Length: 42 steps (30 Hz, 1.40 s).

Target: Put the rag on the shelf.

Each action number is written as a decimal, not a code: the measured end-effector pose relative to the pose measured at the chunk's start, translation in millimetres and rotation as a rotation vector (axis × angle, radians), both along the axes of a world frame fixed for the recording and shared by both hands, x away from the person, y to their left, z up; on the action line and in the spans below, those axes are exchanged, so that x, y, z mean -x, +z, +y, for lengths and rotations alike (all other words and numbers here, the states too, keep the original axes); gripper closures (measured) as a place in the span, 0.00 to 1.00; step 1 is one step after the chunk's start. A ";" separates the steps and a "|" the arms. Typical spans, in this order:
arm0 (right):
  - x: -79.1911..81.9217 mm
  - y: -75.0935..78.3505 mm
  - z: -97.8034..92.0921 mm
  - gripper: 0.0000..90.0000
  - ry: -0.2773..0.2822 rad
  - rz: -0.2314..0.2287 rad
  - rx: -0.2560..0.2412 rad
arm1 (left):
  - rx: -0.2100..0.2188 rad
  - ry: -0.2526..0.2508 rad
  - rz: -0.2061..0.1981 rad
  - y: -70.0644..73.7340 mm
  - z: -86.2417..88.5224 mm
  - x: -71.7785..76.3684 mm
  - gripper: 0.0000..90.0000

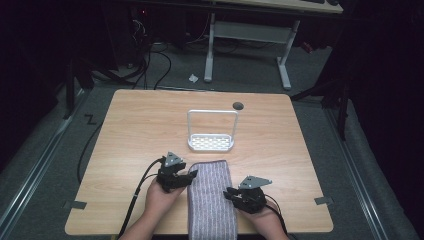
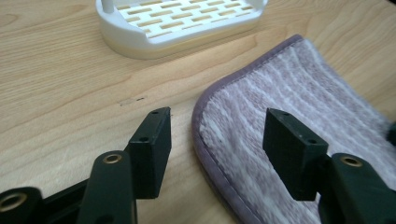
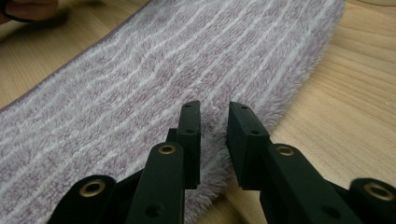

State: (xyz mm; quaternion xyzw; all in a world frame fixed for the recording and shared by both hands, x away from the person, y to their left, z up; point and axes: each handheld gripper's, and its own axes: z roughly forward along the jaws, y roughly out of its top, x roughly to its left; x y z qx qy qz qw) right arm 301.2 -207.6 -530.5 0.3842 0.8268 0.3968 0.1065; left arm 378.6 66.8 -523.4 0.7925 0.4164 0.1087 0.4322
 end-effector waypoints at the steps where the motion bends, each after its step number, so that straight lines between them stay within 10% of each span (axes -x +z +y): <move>1: -0.1 -0.1 0.0 0.84 0.002 -0.001 0.000 | 0.000 -0.001 -0.004 0.0 -2.1 -1.6 0.46; 19: -1.5 -0.4 0.8 0.83 0.005 -0.006 0.002 | -0.036 0.049 0.017 -9.8 -8.5 -4.4 0.54; 31: 2.1 2.7 3.7 0.77 -0.008 -0.001 -0.027 | 0.014 0.051 0.040 -13.0 -5.7 2.7 0.87; 39: -34.7 19.0 14.2 0.65 -0.190 -0.095 -0.017 | 0.019 0.046 0.046 -13.1 -5.2 2.4 0.88; 42: -60.2 14.2 19.2 0.60 -0.271 -0.064 -0.007 | 0.014 0.042 0.043 -12.9 -5.5 2.7 0.88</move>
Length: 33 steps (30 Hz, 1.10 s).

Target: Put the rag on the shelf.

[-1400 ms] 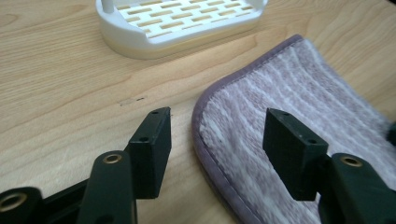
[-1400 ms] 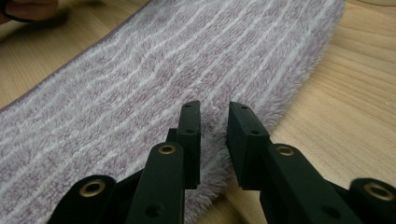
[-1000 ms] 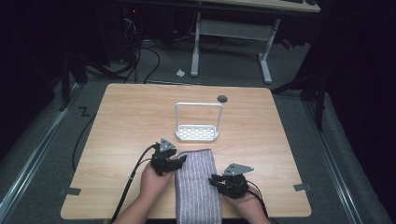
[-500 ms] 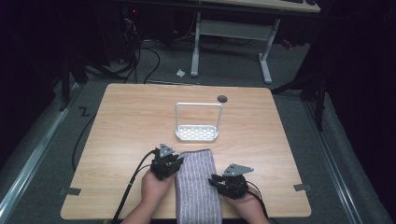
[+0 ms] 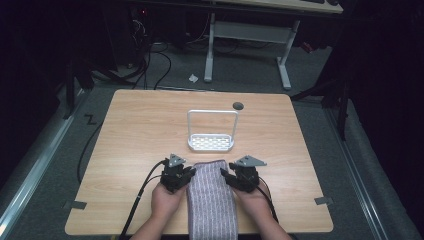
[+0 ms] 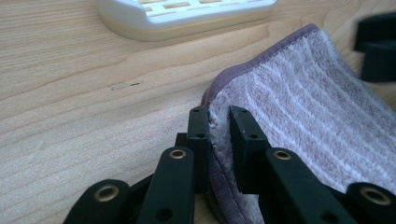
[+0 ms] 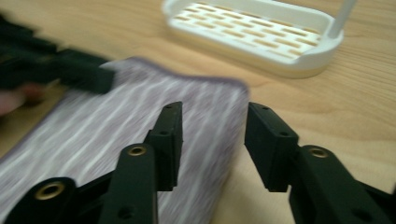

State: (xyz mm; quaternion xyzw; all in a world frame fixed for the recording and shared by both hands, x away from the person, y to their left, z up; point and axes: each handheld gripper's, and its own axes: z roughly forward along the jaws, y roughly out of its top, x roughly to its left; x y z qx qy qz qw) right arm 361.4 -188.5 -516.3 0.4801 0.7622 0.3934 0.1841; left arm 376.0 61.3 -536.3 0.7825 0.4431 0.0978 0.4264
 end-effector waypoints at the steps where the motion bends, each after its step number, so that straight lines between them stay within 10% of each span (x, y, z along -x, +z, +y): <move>1: -5.2 -1.9 1.1 0.60 -0.014 0.005 0.001 | 0.001 -0.001 0.000 -0.1 0.0 0.0 0.88; 11: -16.7 -13.6 7.9 0.63 -0.011 0.071 0.031 | 0.016 -0.007 0.014 -0.2 1.8 0.8 0.87; 27: -13.3 -14.4 12.0 0.93 0.079 0.033 0.041 | 0.074 -0.008 0.053 -1.8 6.6 -2.6 0.89; 33: -3.5 -8.7 12.4 0.93 0.076 -0.034 0.045 | 0.080 -0.015 -0.007 0.9 7.1 3.1 0.89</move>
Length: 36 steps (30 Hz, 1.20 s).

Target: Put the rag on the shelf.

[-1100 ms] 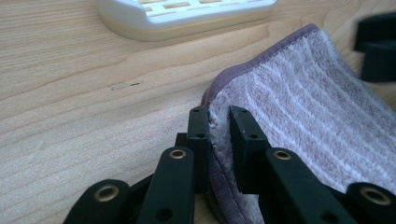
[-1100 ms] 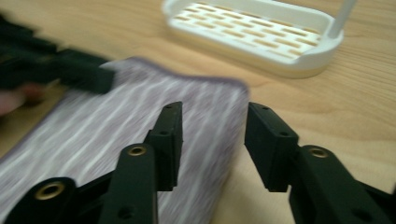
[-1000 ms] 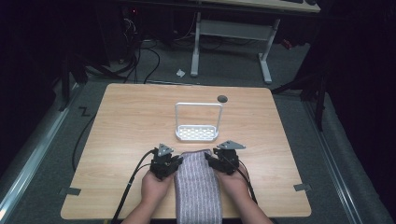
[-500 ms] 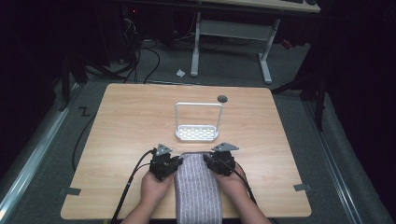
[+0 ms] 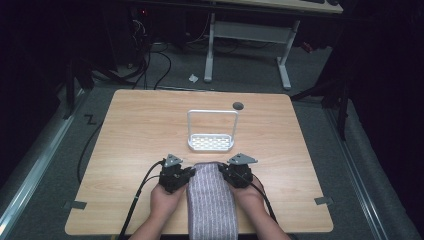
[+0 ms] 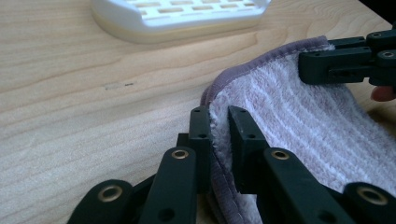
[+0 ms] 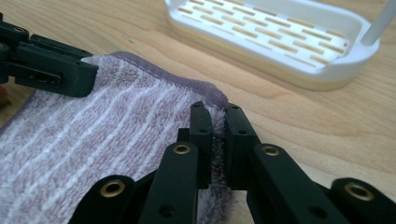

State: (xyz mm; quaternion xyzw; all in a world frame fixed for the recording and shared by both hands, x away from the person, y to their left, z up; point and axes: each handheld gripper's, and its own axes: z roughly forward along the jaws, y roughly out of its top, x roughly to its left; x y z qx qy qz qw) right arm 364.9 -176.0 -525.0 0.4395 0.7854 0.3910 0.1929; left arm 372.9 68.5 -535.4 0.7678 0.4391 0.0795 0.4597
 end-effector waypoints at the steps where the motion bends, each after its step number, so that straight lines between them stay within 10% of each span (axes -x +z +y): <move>1: 1.7 0.7 -0.2 0.94 0.003 -0.012 -0.001 | 0.003 0.002 -0.014 1.1 0.5 1.8 0.89; 12: 27.0 20.2 0.8 0.93 -0.009 -0.162 -0.051 | 0.046 0.025 -0.203 26.1 -0.2 28.2 0.90; 36: 43.4 79.1 -8.5 0.93 -0.043 -0.383 -0.114 | 0.127 0.006 -0.419 92.1 -9.1 44.8 0.89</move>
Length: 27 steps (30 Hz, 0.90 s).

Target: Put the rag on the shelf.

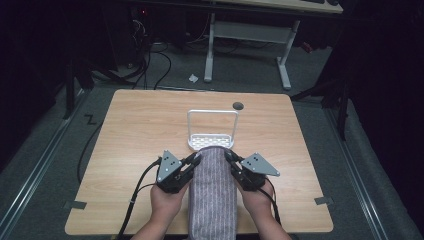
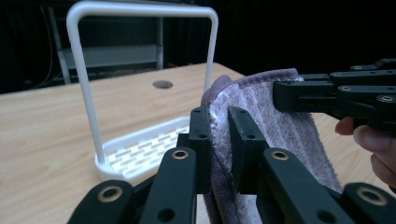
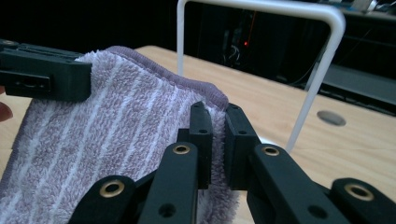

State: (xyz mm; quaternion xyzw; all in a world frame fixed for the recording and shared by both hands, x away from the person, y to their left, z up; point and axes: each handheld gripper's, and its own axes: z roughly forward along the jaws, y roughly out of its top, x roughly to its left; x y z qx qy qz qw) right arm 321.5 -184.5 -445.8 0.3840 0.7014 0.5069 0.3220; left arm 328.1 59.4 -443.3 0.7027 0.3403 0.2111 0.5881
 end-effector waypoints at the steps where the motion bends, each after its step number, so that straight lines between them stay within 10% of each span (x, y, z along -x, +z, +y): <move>1: -0.5 1.9 -0.5 0.93 -0.001 -0.005 -0.002 | 0.000 -0.001 -0.006 3.1 -0.2 -0.8 0.89; 27: -21.5 84.1 -4.1 0.93 -0.022 -0.154 -0.062 | 0.055 -0.028 -0.133 76.9 1.1 -34.7 0.90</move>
